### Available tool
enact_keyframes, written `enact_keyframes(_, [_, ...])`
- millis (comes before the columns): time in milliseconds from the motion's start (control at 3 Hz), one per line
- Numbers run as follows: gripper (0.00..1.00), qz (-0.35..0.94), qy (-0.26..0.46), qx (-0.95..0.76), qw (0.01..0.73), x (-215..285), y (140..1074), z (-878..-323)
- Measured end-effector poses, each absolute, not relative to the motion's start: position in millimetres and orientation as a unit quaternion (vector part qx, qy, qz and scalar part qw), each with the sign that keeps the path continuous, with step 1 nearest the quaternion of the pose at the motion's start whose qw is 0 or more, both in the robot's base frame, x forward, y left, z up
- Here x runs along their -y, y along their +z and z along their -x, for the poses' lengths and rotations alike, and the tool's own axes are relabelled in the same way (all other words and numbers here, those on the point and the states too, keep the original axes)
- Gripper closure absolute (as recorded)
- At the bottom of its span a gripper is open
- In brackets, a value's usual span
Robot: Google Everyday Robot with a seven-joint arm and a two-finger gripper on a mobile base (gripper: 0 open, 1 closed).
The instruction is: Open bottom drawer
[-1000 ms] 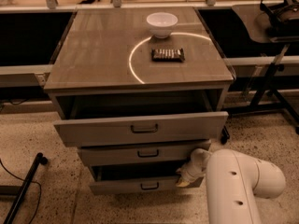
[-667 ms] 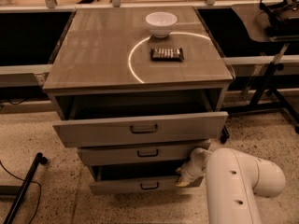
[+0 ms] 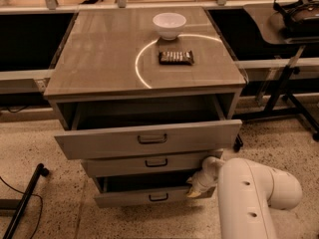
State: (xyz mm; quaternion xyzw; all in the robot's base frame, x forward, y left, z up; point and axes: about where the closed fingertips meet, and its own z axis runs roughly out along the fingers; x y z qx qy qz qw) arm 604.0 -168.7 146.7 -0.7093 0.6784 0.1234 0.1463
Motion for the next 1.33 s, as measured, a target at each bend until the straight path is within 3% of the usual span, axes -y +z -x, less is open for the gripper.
enact_keyframes(1000, [0.2, 0.709, 0.123, -0.678, 0.146, 168.6, 146.7, -604.0])
enact_keyframes(1333, [0.0, 0.709, 0.124, -0.678, 0.146, 168.3, 146.3, -603.5])
